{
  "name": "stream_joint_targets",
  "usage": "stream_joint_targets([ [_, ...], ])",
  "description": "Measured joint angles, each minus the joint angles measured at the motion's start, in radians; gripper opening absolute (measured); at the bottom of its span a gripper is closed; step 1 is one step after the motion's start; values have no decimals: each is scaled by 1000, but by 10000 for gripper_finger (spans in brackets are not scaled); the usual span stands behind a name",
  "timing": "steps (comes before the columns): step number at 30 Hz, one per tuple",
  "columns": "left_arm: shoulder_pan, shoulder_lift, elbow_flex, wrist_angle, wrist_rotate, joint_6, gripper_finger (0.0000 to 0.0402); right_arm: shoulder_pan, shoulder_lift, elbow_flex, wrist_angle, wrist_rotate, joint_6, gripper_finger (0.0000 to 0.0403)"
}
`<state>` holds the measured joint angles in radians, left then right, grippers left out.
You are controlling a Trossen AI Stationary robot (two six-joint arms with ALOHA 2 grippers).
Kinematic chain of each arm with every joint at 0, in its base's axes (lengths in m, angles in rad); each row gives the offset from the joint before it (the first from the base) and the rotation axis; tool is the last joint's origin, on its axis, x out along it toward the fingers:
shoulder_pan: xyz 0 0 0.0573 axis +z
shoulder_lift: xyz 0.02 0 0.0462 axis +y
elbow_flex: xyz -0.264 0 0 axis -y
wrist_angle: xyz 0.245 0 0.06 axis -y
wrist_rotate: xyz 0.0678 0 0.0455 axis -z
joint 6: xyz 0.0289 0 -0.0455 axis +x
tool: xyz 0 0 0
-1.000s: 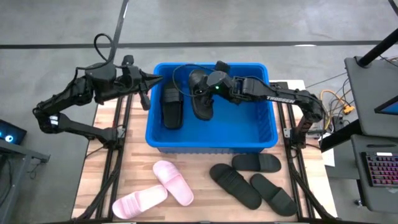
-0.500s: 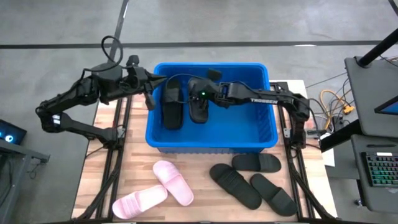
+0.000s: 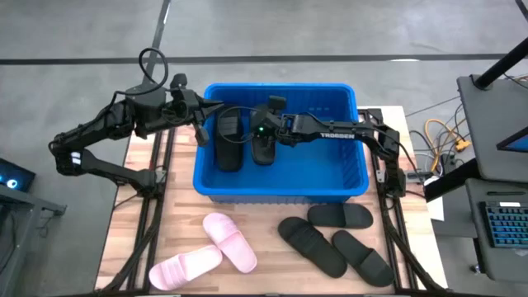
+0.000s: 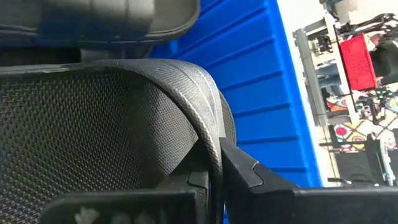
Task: Pick and place slides into bin
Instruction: Put the black slide into the blue bin
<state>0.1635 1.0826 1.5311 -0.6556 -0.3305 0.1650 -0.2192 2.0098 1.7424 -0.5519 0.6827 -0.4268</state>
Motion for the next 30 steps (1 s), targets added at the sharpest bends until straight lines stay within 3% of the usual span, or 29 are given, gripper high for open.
stream_joint_targets([
  [12,0,6,0,-6,1,-2,11,-3,36,1,71,44,3,12],
  [30,0,0,0,-27,1,-1,11,-28,95,1,129,20,3,12],
])
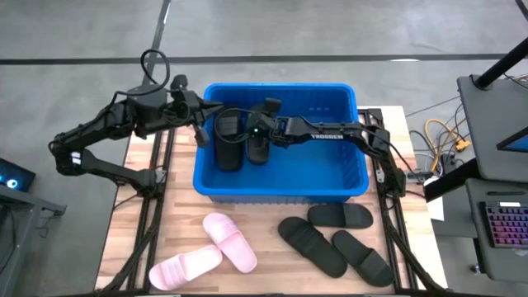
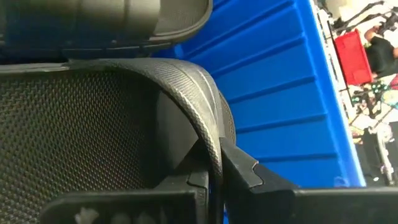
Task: Pick and place slides into bin
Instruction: Put the black slide into the blue bin
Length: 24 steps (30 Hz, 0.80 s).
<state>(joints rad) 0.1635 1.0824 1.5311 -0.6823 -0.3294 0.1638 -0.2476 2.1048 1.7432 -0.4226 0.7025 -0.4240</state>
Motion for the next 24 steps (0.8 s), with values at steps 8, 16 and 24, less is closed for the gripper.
stream_joint_targets([
  [8,0,-5,0,-13,0,0,11,-6,45,0,22,4,5,12],
  [16,0,-5,0,-17,0,1,11,-9,65,0,29,2,-3,12],
  [24,0,-10,0,-17,0,5,11,-20,66,-5,41,0,27,12],
])
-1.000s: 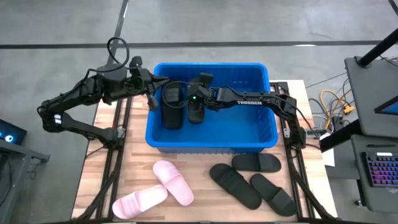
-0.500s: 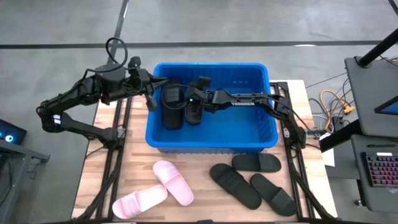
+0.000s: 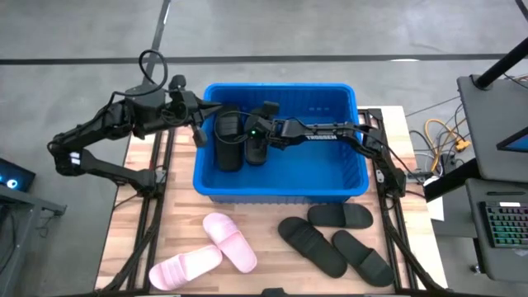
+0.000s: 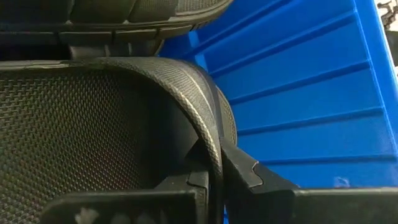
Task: Pick and place slides into bin
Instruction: Put the black slide into the blue bin
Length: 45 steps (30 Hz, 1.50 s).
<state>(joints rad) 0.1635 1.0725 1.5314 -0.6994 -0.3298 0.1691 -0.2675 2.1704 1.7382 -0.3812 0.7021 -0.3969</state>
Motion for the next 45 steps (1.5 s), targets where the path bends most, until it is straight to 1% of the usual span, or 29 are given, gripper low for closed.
stream_joint_targets([
  [6,0,-10,0,0,0,0,11,-10,0,-11,3,-15,-6,12],
  [10,0,-17,0,0,0,0,11,-11,0,-19,4,-29,-51,12],
  [16,0,-22,0,0,0,-3,11,-15,0,-43,7,-32,-75,12],
  [21,0,-21,0,0,0,-3,11,-20,0,-66,67,-64,-78,12],
  [27,0,-15,0,0,0,-3,11,-23,0,-70,79,-77,-75,12],
  [31,0,-16,0,2,0,-4,11,-30,0,-92,106,-123,-71,12],
  [35,0,-19,0,3,0,-4,11,-29,0,-128,182,-126,-78,12],
  [45,0,-18,0,3,0,-4,11,-32,0,-151,191,-130,-77,12],
])
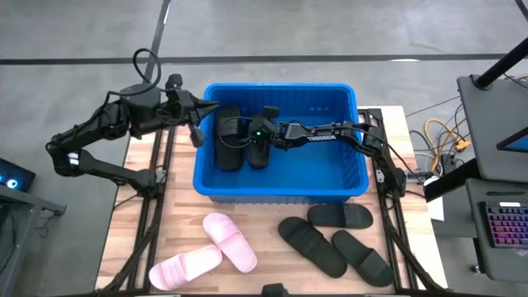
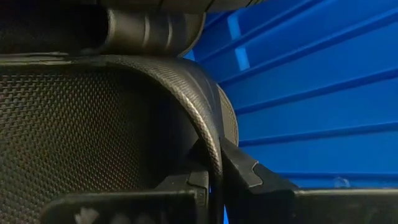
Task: Pick and place slides into bin
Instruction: Put the black slide into the blue bin
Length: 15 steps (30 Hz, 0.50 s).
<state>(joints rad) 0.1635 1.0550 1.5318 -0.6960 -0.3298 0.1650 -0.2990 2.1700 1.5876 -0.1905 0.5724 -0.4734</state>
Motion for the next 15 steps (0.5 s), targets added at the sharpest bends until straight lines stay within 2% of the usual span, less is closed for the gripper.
stream_joint_targets([
  [7,0,6,0,0,0,0,11,-8,1,-2,0,-38,-41,12],
  [15,0,12,0,0,0,0,11,-5,44,3,41,-12,-32,12],
])
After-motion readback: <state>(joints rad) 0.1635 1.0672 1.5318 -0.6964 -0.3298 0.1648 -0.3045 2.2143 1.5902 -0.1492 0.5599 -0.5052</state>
